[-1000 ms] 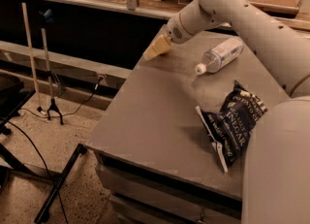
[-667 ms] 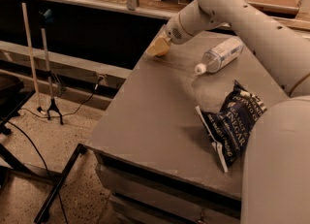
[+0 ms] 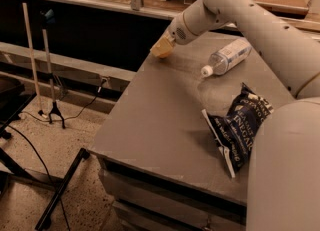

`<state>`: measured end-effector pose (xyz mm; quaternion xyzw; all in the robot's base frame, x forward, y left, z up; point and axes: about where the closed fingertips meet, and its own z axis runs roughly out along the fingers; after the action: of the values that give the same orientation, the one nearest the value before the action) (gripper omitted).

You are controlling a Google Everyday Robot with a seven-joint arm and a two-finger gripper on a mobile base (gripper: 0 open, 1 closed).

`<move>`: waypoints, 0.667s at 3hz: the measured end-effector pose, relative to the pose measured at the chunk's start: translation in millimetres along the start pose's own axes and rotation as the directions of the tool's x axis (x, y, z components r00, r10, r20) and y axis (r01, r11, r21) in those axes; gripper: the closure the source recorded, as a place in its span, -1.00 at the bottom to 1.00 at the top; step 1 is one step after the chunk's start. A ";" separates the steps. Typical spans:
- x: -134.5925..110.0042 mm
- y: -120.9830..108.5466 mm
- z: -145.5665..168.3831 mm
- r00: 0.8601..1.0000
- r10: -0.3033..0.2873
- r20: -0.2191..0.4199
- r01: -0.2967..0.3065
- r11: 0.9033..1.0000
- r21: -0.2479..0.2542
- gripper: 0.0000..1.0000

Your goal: Pick orange

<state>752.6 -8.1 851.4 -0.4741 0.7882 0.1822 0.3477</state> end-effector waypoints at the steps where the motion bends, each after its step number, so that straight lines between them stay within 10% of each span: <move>1: -23.9 3.0 -21.0 0.999 -0.050 0.010 0.050 0.999 0.011 1.00; 2: -50.3 7.3 -51.0 0.993 -0.119 0.015 0.118 0.992 0.043 1.00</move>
Offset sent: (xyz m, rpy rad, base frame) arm -0.0203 -0.0035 0.1347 -0.0832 -0.2115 0.0753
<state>742.6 -4.8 922.6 -0.5110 0.7592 0.1487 0.3747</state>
